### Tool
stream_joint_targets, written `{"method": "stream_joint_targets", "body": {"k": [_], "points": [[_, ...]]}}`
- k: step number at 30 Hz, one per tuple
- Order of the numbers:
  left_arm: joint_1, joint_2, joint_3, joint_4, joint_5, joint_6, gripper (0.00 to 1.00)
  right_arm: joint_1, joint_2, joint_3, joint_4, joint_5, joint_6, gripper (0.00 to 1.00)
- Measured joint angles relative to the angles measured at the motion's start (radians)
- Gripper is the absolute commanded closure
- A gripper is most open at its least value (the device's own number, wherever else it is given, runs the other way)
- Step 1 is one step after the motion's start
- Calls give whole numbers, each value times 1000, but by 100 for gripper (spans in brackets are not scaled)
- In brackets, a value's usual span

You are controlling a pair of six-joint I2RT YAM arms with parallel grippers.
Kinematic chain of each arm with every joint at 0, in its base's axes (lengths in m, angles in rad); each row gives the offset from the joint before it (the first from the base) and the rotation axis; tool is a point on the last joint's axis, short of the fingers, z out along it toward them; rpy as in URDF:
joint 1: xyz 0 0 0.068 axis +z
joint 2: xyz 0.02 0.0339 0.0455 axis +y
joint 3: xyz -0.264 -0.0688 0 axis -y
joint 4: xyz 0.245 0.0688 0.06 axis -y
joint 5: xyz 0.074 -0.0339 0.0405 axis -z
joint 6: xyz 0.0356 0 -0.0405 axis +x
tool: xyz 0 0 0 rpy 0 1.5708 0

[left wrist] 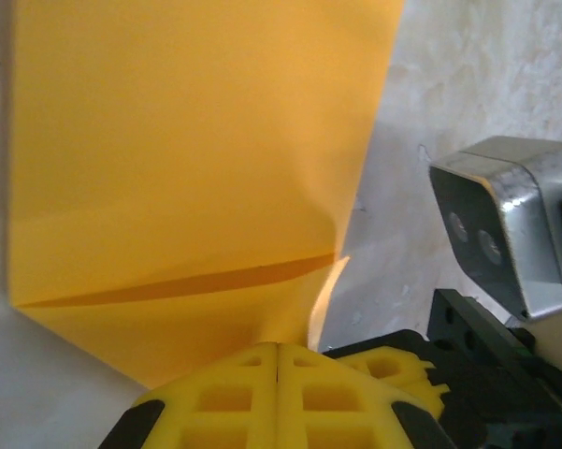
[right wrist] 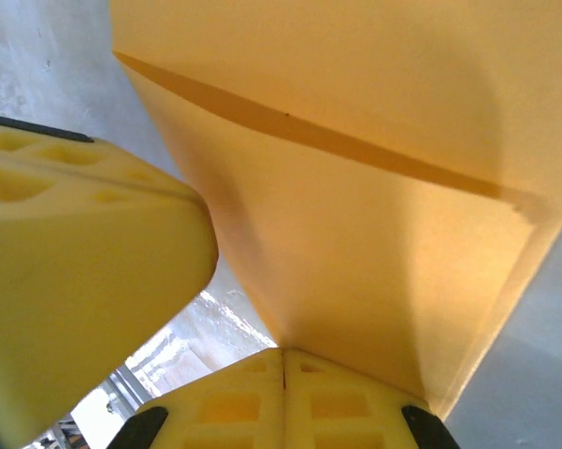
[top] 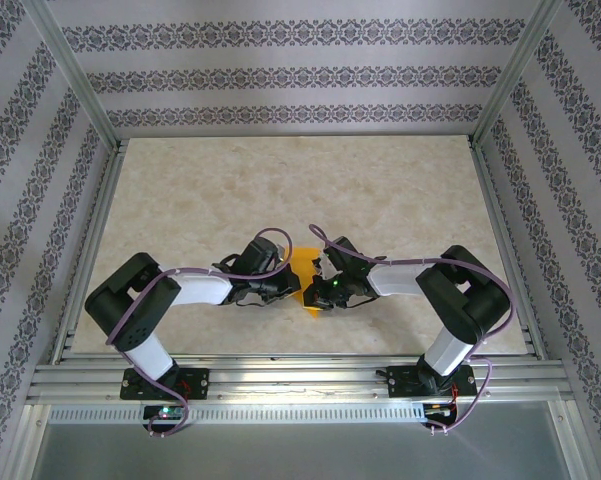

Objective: Fold a paper plane with a square sheet of paper (pick it up from the middle)
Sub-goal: Third fold the triangle at the center of the table.

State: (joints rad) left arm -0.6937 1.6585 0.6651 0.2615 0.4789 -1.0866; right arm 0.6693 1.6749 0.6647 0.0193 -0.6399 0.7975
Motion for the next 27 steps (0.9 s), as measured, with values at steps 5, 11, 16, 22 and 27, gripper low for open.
{"method": "stream_joint_targets", "body": {"k": [5,11,16,22,27], "points": [[2,45,60,-75,17,27,100,-5,3,0,0,-6,0,99],[64,60,44,-91,53,49,100,-6,10,0,9,-16,-8,99],[146,75,16,-25,134,67,100,-6,10,0,13,-14,-27,99],[233,88,17,-14,175,114,100,-11,14,8,-4,-16,-69,99],[286,77,26,-49,174,141,100,-33,14,8,-28,-40,-102,99]]}}
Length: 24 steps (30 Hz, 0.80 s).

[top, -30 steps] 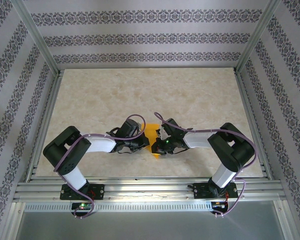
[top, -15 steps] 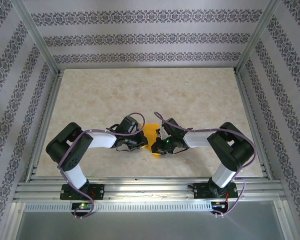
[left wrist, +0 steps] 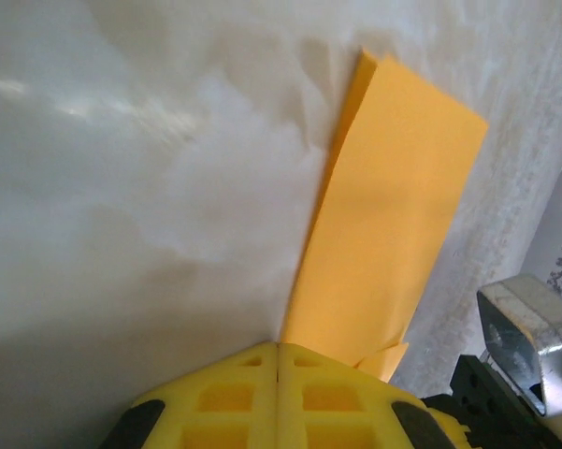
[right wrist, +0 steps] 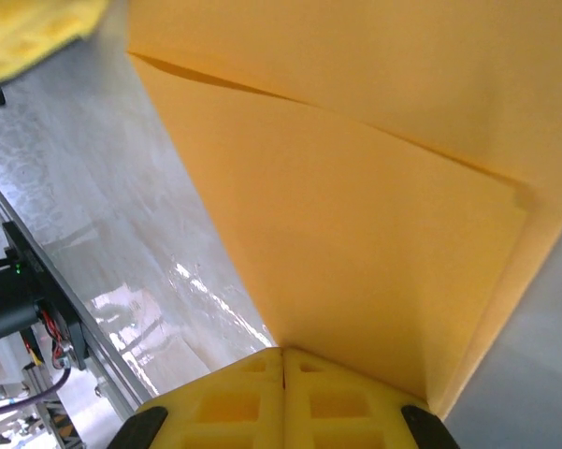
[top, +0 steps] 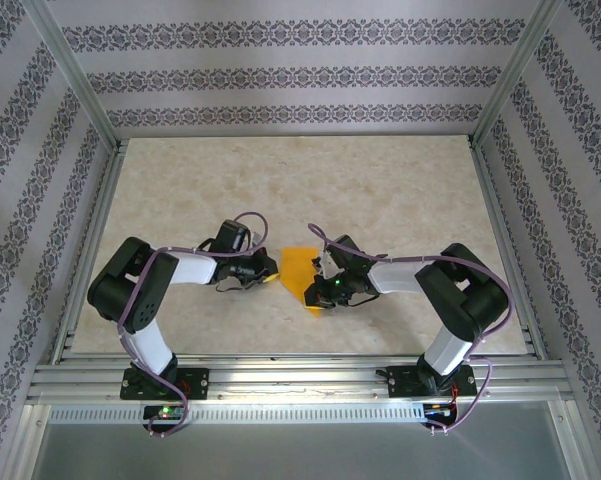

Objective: Fold a paper plane with a square sheet of paper (pick it up from the middle)
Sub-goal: Third fold the triangle at the center of the table.

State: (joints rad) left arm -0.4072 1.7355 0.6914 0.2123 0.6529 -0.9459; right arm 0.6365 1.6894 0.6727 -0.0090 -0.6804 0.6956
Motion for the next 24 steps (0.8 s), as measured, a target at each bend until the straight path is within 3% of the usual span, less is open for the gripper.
{"method": "stream_joint_targets", "body": {"k": [5,10,17,24], "points": [[13,-99,-1,-24,-10,-4,100,-14,2,14,-45,-14,-34,99],[-41,-184,-15,17,-28,-37,100,-20,16,39,-85,-25,-53,98],[-163,-105,-61,163,-32,-97,99,-33,23,50,-112,-36,-71,98],[-187,-23,-91,232,-127,-102,100,-33,23,50,-113,-36,-71,96]]}}
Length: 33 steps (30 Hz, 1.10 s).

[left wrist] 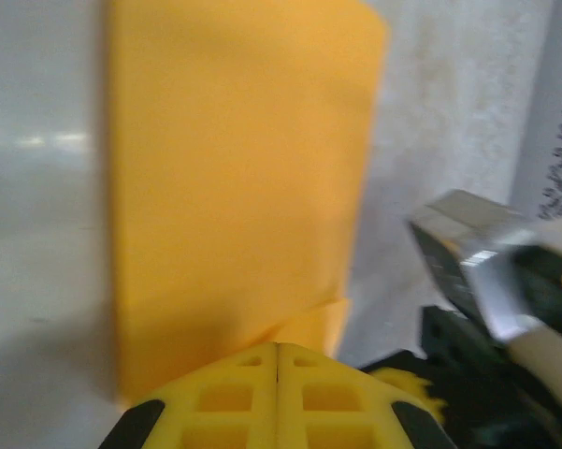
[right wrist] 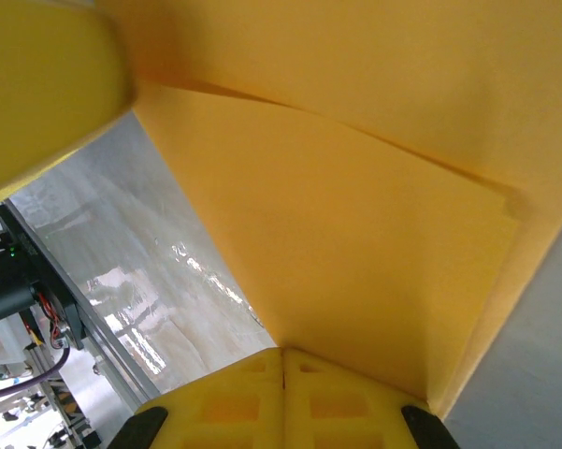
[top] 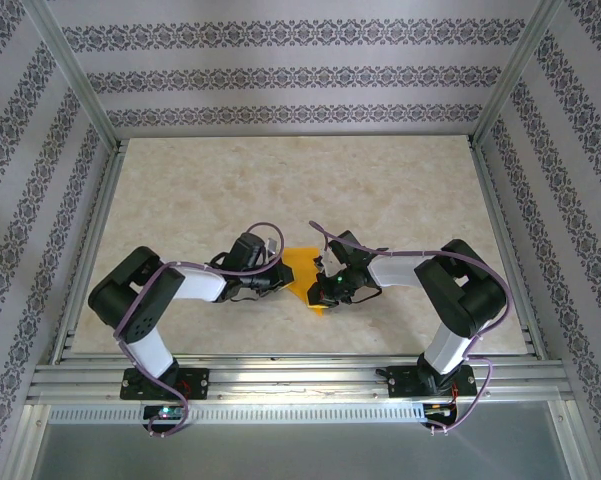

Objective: Fold a paper plane with a square sheet of paper (pick it up from the middle)
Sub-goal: Third fold the triangle at the center of the table.

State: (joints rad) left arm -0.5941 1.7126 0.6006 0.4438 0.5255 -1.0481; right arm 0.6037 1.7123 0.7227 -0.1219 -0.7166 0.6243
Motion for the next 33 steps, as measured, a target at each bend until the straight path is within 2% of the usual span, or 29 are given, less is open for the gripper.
{"method": "stream_joint_targets", "body": {"k": [8,14,22,29,33], "points": [[2,22,-35,75,-11,-8,100,0,-25,0,-26,12,15,90],[0,21,-49,105,-15,-8,100,16,-110,11,-26,29,61,90],[0,21,-45,98,-14,-7,100,71,-15,90,-14,93,107,97],[0,21,-45,98,-13,-7,100,75,26,98,-11,129,105,96],[0,21,-45,97,-14,-7,100,74,24,69,6,109,90,95]]}}
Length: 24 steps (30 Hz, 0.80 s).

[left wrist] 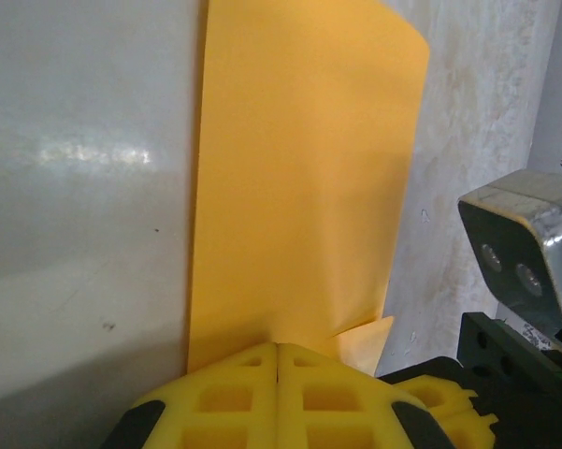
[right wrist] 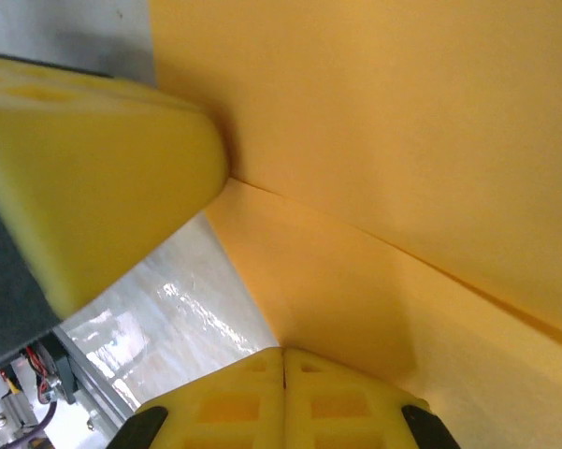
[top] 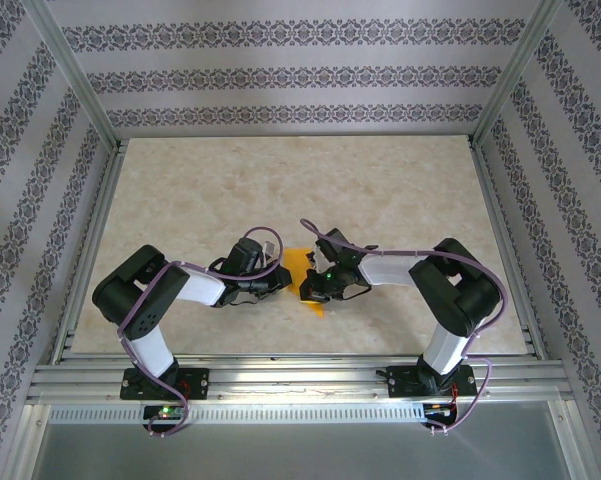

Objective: Fold a paper plane with a square sheet of paper (pick it up from the middle)
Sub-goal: Third fold the triangle at the center of the table.

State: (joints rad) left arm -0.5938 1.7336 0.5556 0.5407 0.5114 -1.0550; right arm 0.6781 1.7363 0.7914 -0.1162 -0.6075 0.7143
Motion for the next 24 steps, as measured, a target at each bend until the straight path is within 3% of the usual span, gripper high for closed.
{"method": "stream_joint_targets", "body": {"k": [10,17,24], "points": [[0,0,3,-9,-1,0,100,0,-52,-72,-18,-49,-46,91],[-1,-11,7,-31,-7,2,100,-2,-58,-81,-22,-57,-68,95],[-8,-146,6,-183,-72,31,94,-2,-21,-32,-51,-72,-95,95]]}}
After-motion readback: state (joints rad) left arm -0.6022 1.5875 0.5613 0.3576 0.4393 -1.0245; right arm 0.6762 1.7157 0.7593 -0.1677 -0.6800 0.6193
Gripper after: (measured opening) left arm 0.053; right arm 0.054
